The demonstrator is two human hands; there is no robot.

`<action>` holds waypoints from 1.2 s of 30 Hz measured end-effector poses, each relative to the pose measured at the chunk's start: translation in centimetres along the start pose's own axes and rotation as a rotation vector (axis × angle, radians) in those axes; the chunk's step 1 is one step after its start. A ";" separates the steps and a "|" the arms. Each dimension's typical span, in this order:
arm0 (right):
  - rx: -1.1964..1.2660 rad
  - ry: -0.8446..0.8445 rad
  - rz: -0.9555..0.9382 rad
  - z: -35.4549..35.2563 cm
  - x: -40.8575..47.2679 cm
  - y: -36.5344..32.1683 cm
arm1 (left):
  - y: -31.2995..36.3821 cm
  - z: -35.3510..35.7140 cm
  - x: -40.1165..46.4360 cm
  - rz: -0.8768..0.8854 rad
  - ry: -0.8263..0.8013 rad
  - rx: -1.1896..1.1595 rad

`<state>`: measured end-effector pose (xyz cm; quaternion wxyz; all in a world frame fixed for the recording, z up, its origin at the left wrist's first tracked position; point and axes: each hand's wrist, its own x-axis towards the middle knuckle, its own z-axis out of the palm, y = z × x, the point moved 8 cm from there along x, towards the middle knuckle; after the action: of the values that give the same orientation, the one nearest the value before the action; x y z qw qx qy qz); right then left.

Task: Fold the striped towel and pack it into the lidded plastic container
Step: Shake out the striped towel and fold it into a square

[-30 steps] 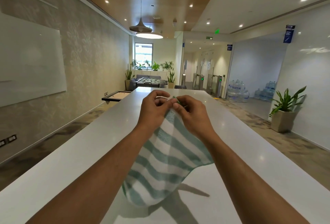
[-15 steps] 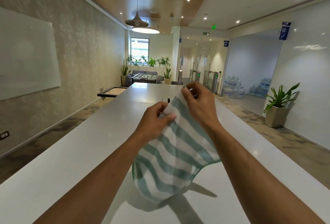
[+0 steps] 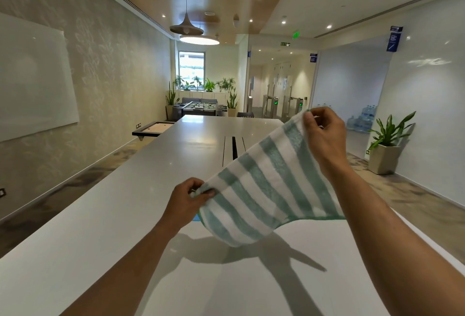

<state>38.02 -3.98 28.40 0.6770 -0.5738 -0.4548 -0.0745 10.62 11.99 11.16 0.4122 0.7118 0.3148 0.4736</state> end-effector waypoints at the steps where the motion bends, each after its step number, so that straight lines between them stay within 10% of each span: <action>1: 0.011 0.014 0.016 -0.4 -0.1 0.5 | -0.3 -0.4 0.0 -0.017 0.029 -0.052; 14: 0.061 -0.024 -0.002 -0.3 -0.6 1.3 | -6.0 -2.7 -0.1 -0.365 0.404 -0.134; 23: 0.028 0.032 -0.026 -1.3 -0.1 1.8 | -5.9 -3.2 0.8 -0.499 0.379 -0.248; 36: 0.195 0.184 0.224 -4.0 -0.1 5.8 | 3.2 -6.0 3.3 -0.112 0.377 -0.533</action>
<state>43.71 -5.49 24.51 0.7724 -0.5432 -0.3292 -0.0063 6.37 15.03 16.63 0.5439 0.4604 0.2892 0.6392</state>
